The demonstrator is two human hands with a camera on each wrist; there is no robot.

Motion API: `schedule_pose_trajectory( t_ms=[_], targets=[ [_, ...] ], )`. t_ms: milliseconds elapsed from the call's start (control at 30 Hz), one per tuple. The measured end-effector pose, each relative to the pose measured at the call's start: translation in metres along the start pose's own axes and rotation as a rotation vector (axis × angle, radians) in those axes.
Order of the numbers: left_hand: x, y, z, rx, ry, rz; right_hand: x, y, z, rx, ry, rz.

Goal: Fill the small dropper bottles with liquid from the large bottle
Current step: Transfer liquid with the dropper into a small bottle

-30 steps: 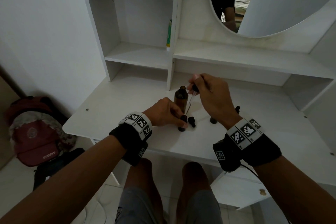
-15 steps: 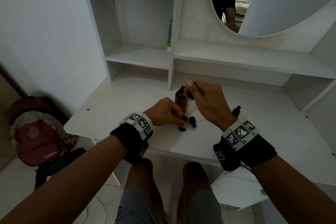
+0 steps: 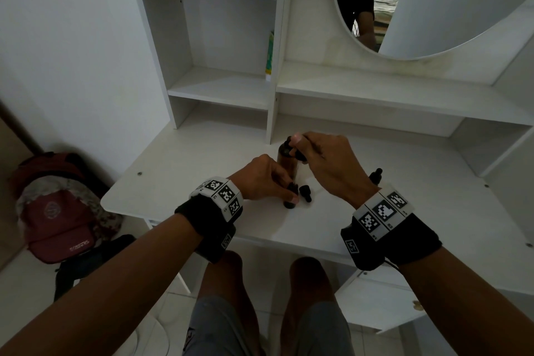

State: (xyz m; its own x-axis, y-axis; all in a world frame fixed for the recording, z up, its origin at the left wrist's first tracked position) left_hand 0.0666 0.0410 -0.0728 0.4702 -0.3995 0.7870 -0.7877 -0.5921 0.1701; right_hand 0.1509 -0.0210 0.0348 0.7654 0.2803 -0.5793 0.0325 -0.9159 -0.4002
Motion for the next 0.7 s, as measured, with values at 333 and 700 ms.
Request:
schedule_pose_trajectory(
  t_ms=[333, 700],
  targets=[
    [0.0002, -0.0003, 0.0007, -0.006, 0.010, 0.010, -0.0014, 0.0011, 0.0017, -0.015, 0.038, -0.013],
    [0.0012, 0.0005, 0.0007, -0.003, 0.006, 0.004, -0.0008, 0.0010, -0.0025, 0.007, 0.040, -0.006]
  ],
)
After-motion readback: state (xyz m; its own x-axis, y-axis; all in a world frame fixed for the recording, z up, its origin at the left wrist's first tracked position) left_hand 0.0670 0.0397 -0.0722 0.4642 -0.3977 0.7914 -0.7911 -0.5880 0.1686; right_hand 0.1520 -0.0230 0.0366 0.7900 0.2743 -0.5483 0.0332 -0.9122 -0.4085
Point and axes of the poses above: each hand's wrist, its own y-axis away from the middle knuckle, its own z-axis out of the palm, x = y × z, the point moved 10 cm from there along -y, towards the middle knuckle, and after that the axes turned 7 degrees about -x, right-handed, at the moved point
